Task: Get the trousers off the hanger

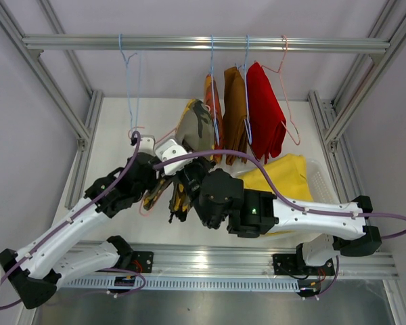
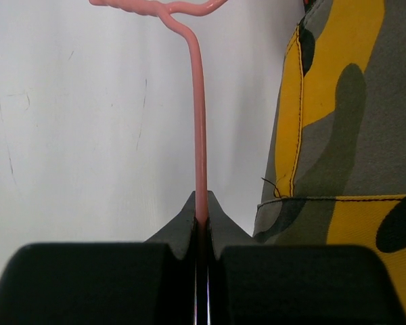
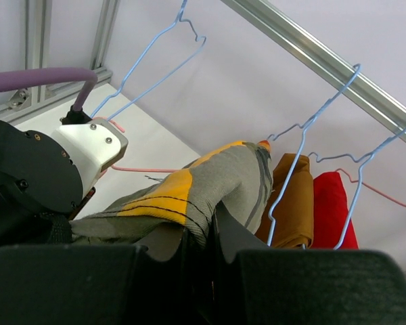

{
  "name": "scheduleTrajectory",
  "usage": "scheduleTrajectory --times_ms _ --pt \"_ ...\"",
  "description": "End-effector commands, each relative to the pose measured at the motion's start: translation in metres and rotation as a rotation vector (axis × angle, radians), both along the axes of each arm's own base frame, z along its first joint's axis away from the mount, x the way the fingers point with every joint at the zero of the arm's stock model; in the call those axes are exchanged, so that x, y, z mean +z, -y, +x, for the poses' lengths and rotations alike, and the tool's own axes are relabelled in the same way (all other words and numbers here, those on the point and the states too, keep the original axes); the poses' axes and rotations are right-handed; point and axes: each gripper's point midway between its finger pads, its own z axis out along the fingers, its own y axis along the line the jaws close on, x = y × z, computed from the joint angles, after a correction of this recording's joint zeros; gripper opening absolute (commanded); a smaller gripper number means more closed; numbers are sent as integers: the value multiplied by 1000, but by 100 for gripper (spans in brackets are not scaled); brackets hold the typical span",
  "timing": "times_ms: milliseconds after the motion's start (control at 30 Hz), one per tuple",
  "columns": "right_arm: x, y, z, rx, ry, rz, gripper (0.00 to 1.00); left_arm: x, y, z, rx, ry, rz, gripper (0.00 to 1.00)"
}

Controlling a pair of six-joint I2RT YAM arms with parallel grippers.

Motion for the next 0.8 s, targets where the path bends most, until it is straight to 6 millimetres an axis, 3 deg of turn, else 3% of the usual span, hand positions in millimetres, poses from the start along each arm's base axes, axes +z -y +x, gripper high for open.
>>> scheduleTrajectory --times_ms 0,433,600,767 --pt "99 66 -5 -22 31 368 0 -22 -12 -13 30 -74 44 1" --pt "150 79 -18 -5 65 404 0 -44 -13 -13 65 -130 83 0" --pt "145 77 -23 -1 53 384 0 -44 -13 -12 76 -130 84 0" --pt "126 73 -27 8 27 363 0 -42 -15 -12 89 -125 88 0"
